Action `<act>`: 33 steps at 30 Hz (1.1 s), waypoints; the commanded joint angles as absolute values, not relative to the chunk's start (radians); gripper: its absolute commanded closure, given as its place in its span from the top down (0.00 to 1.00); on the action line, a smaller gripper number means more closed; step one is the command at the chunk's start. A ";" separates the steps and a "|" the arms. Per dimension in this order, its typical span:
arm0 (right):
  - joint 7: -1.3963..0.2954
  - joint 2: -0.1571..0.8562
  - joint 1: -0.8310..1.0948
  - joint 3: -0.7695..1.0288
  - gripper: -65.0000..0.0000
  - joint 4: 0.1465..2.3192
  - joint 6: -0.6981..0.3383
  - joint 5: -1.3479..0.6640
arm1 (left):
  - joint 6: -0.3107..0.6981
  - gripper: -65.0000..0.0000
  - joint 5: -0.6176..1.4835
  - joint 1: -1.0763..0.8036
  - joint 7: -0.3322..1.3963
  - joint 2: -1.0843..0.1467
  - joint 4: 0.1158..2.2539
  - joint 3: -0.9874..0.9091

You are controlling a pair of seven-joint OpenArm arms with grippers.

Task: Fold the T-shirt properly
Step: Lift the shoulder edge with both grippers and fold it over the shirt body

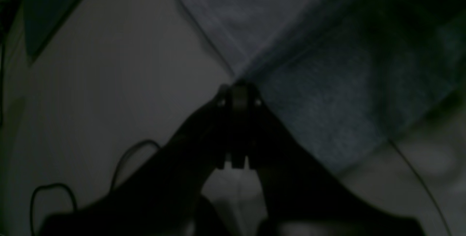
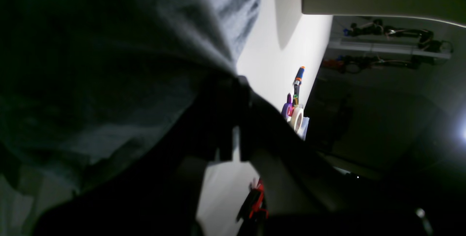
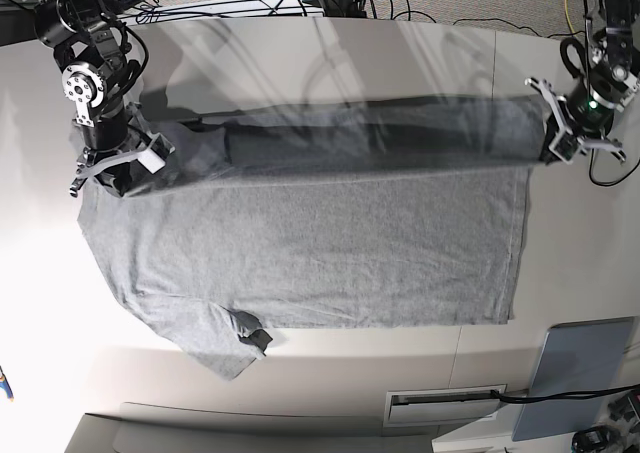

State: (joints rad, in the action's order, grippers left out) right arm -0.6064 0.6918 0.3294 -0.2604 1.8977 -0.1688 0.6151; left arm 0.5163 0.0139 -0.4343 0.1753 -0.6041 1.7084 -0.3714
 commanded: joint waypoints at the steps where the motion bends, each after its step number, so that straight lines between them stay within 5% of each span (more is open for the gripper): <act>1: -0.625 0.707 0.319 -0.249 0.00 1.910 -0.146 0.629 | 0.506 0.00 0.031 -0.422 0.158 -0.624 1.717 -0.382; 5: -0.641 0.707 0.318 -0.249 0.00 1.910 -0.144 0.629 | 0.585 0.00 0.030 -0.391 0.157 -0.624 1.714 -0.374; 18: -0.673 0.707 0.319 -0.249 0.00 1.909 -0.140 0.629 | 0.445 0.00 -0.022 -0.221 0.203 -0.624 1.592 -0.178; 33: -0.662 0.706 0.318 -0.249 0.05 1.909 -0.139 0.550 | 0.445 0.03 0.031 -0.187 0.210 -0.624 1.578 -0.179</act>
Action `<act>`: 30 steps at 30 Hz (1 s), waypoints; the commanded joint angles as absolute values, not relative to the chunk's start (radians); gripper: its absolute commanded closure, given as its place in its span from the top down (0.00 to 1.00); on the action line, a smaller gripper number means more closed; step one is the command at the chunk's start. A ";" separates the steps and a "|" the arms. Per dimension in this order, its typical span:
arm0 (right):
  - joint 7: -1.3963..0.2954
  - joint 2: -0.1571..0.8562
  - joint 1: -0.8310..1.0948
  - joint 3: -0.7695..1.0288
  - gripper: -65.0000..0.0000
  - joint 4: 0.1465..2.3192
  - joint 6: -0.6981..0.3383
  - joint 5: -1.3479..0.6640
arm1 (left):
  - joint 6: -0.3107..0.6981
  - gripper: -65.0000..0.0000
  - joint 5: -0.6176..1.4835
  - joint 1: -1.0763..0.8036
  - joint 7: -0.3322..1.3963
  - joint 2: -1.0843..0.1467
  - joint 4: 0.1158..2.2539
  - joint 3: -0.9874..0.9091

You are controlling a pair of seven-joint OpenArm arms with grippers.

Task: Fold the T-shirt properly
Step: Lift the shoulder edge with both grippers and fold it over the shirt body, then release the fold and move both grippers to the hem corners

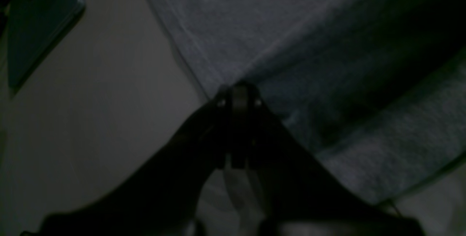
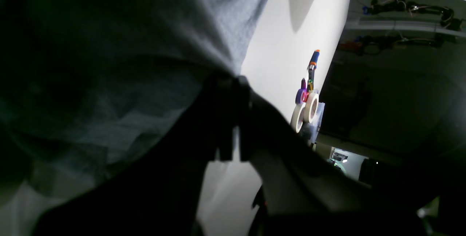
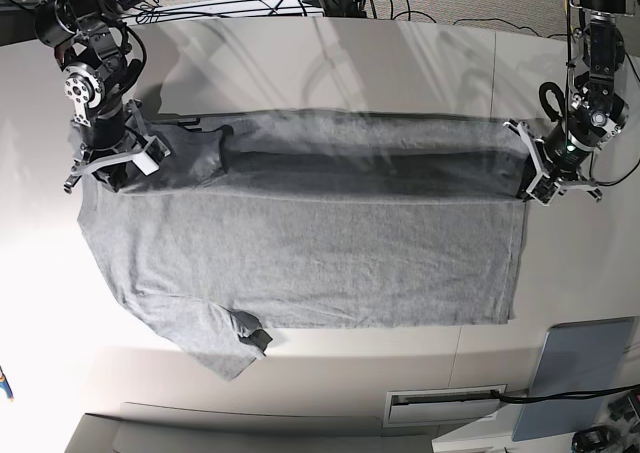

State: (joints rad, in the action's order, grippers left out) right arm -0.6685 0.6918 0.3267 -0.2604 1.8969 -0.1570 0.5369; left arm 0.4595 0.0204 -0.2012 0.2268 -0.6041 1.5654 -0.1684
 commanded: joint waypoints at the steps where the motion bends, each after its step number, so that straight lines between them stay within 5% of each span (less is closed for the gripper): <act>1: -0.662 0.706 0.318 -0.249 0.12 1.909 -0.138 0.550 | 0.445 0.10 0.031 -0.187 0.216 -0.624 1.578 -0.179; 4: -0.665 0.707 0.318 -0.249 0.30 1.909 -0.137 0.550 | 0.445 0.35 0.031 -0.188 0.220 -0.624 1.578 -0.179; 7: -0.670 0.707 0.318 -0.249 0.34 1.909 -0.109 0.550 | 0.445 0.51 0.046 -0.188 0.223 -0.624 1.578 -0.179; 13: -0.690 0.706 0.319 -0.249 0.34 1.909 0.038 0.523 | 0.445 0.53 0.188 -0.189 0.311 -0.624 1.578 -0.179; 15: -0.698 0.706 0.319 -0.249 0.31 1.909 0.042 0.457 | 0.445 0.44 0.273 -0.197 0.345 -0.624 1.578 -0.179; 19: -0.686 0.653 0.319 -0.211 0.05 1.884 0.042 0.366 | 0.443 0.00 0.387 -0.228 0.345 -0.609 1.578 -0.179; 30: -0.674 0.484 0.316 -0.044 0.00 1.726 -0.034 0.120 | 0.377 0.00 0.398 -0.236 0.377 -0.468 1.521 -0.179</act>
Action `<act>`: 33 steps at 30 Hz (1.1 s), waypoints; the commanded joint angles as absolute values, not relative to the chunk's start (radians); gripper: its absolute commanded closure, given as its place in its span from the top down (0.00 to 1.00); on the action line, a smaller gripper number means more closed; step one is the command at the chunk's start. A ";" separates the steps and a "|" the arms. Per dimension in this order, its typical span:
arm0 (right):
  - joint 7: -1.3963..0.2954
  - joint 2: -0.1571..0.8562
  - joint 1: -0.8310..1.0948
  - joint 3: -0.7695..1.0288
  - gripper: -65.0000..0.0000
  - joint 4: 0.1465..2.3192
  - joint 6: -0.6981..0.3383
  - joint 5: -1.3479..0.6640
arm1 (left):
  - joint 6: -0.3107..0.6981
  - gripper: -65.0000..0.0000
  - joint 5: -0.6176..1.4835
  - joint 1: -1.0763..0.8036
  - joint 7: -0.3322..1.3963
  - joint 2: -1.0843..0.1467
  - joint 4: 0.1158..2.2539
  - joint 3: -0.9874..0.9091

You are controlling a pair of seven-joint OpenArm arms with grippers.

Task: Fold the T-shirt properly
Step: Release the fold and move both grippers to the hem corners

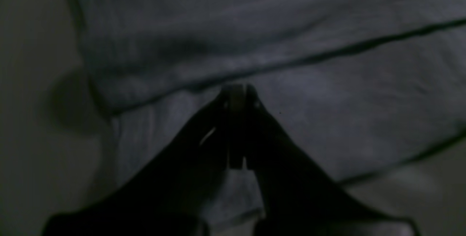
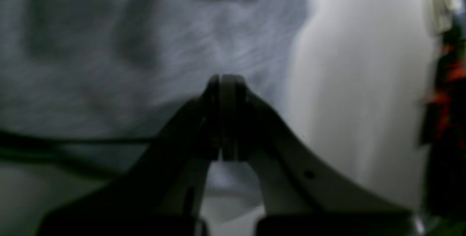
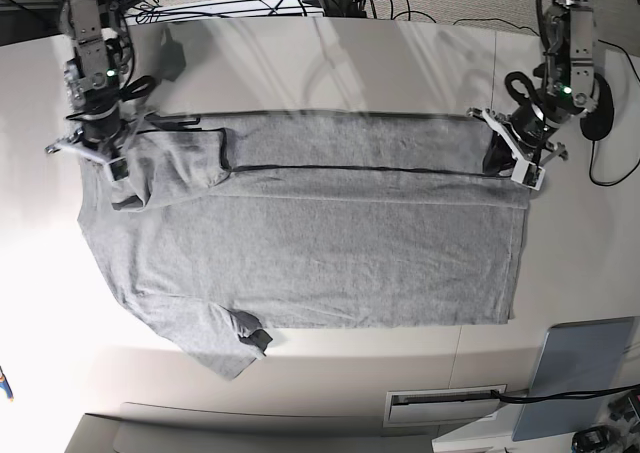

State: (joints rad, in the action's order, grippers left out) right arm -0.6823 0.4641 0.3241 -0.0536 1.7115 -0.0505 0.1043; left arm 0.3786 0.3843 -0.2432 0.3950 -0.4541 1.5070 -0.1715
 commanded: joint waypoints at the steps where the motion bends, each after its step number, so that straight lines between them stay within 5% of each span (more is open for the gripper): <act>1: -0.675 0.474 0.316 -0.044 0.00 1.711 -0.034 0.120 | 0.373 0.00 0.398 -0.236 0.377 -0.463 1.508 -0.179; 12: -0.677 0.460 0.437 -0.044 0.00 1.709 -0.037 0.170 | 0.393 0.00 0.397 -0.372 0.373 -0.471 1.487 -0.186; 33: -0.680 0.460 0.791 -0.044 0.00 1.841 0.068 0.334 | 0.604 0.00 0.398 -0.698 0.374 -0.471 1.637 -0.396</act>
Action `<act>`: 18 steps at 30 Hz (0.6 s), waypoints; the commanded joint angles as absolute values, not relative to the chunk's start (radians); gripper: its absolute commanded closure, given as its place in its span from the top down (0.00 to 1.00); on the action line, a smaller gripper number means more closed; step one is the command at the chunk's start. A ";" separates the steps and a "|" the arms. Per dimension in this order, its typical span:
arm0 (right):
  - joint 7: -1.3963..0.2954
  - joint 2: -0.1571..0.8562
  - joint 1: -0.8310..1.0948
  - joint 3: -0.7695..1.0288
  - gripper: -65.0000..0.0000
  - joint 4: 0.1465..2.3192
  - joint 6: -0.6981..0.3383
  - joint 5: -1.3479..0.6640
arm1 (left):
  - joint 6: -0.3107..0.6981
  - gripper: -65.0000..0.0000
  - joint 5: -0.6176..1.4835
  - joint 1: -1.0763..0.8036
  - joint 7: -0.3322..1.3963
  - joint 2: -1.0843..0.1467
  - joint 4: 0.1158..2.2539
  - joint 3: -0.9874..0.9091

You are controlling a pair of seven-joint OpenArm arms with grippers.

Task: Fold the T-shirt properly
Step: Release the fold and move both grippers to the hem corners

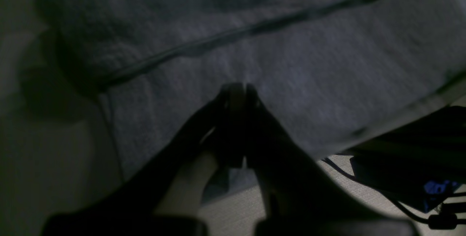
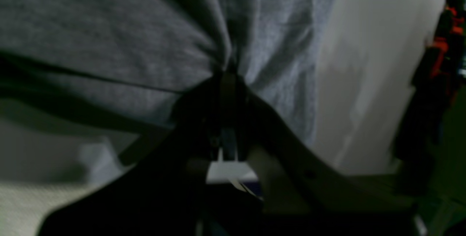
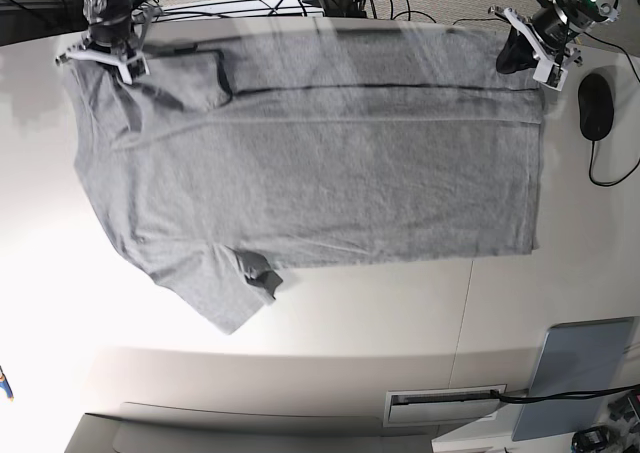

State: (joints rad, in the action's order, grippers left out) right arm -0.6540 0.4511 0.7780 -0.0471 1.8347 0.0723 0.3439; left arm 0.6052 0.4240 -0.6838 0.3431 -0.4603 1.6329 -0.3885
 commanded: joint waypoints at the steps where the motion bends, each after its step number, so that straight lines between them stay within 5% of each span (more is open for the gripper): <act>1: -0.680 0.460 0.803 -0.044 0.00 1.844 0.076 0.346 | 0.604 0.00 0.398 -0.698 0.374 -0.471 1.640 -0.396; 15: -0.632 0.466 0.852 -0.043 0.00 2.158 0.323 0.580 | 0.580 0.00 0.398 -0.698 0.390 -0.522 1.893 -0.396; 18: -0.632 0.466 0.794 -0.038 0.00 2.166 0.313 0.644 | 0.440 0.25 0.432 -0.668 0.389 -0.551 1.930 -0.396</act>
